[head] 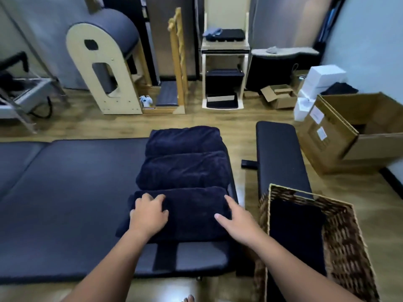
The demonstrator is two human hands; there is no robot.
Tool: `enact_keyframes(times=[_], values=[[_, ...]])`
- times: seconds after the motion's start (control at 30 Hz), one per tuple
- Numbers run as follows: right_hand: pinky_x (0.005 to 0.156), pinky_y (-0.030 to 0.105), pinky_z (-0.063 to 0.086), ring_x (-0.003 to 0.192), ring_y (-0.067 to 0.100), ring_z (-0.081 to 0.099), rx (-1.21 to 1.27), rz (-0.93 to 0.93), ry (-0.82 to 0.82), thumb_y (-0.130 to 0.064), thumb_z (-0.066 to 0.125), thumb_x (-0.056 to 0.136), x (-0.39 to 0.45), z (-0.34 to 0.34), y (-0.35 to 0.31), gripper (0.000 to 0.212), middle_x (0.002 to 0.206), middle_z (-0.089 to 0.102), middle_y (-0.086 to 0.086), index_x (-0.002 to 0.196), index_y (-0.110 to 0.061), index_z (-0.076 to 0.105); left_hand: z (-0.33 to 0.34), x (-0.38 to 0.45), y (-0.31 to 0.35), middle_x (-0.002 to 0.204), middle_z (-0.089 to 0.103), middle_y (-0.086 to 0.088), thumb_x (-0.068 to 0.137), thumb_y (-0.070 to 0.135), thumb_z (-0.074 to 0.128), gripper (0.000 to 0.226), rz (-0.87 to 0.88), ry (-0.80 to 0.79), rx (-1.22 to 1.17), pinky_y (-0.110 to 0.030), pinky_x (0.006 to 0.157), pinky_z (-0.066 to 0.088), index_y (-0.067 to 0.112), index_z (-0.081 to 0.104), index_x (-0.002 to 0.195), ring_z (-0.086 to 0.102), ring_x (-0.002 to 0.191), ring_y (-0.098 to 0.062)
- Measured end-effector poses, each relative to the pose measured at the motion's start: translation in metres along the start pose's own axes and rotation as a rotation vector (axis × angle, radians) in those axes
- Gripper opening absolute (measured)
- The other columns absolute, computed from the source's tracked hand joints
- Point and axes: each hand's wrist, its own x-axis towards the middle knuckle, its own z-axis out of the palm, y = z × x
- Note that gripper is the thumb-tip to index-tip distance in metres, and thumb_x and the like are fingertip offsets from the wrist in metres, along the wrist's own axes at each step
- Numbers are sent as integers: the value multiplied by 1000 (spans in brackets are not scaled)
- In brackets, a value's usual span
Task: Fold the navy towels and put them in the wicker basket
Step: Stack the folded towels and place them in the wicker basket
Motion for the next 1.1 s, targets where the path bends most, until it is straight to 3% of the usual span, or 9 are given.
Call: enact_keyframes(times=[0.1, 0.2, 0.37, 0.47, 0.53, 0.73, 0.9, 1.1], values=[[114, 37, 38, 143, 24, 39, -63, 92, 13, -56, 60, 92, 22, 25, -17, 94, 160, 34, 3, 162, -21, 8, 4, 11, -39, 156, 23, -9, 90, 58, 60, 68, -106, -135, -26, -58, 106, 39, 53, 26, 149, 30, 137, -37], [110, 37, 42, 138, 28, 45, -125, 181, 39, -55, 64, 90, 33, 39, -20, 99, 156, 37, 7, 162, -19, 5, 10, 24, -66, 161, 12, -15, 78, 71, 67, 85, -118, -229, -197, -55, 112, 38, 64, 18, 147, 35, 138, -45], [107, 43, 46, 129, 26, 52, 66, 260, 62, -46, 81, 75, 41, 40, -13, 108, 145, 49, 2, 156, -38, 11, 16, 32, -82, 149, 43, -14, 77, 62, 76, 93, -20, -289, -427, -35, 105, 42, 60, 19, 151, 48, 131, -29], [109, 39, 45, 128, 21, 54, 100, 276, 15, -41, 84, 75, 41, 36, -12, 114, 145, 52, -5, 158, -43, 5, 16, 32, -81, 142, 56, 4, 77, 59, 77, 93, 18, -258, -421, -31, 99, 47, 55, 23, 152, 54, 128, -21], [110, 37, 44, 128, 18, 55, 94, 287, -17, -43, 85, 73, 43, 33, -11, 119, 146, 52, -9, 158, -44, 2, 12, 34, -80, 138, 59, 12, 76, 56, 80, 91, 24, -246, -420, -32, 98, 48, 50, 30, 151, 58, 124, -19], [112, 35, 42, 133, 18, 51, 59, 299, -53, -42, 90, 66, 43, 14, 1, 127, 150, 49, -5, 160, -39, 5, 15, 36, -63, 117, 64, 15, 75, 37, 86, 68, -50, -246, -568, -38, 99, 52, 46, 52, 133, 62, 109, -15], [103, 25, 44, 127, 16, 56, 21, 296, 25, -36, 83, 76, 20, -8, 37, 112, 143, 56, -4, 161, -34, 10, 37, 22, -20, 104, 70, 15, 76, 21, 87, 60, -92, -241, -697, -34, 90, 56, 47, 59, 121, 66, 95, -9], [102, 25, 44, 127, 19, 56, 34, 374, 141, -30, 83, 79, -16, -72, 119, 101, 143, 58, -2, 159, -32, 23, 78, 4, 81, 91, 78, 11, 66, 14, 89, 61, -112, -267, -819, -42, 87, 60, 46, 67, 112, 75, 87, -13]])
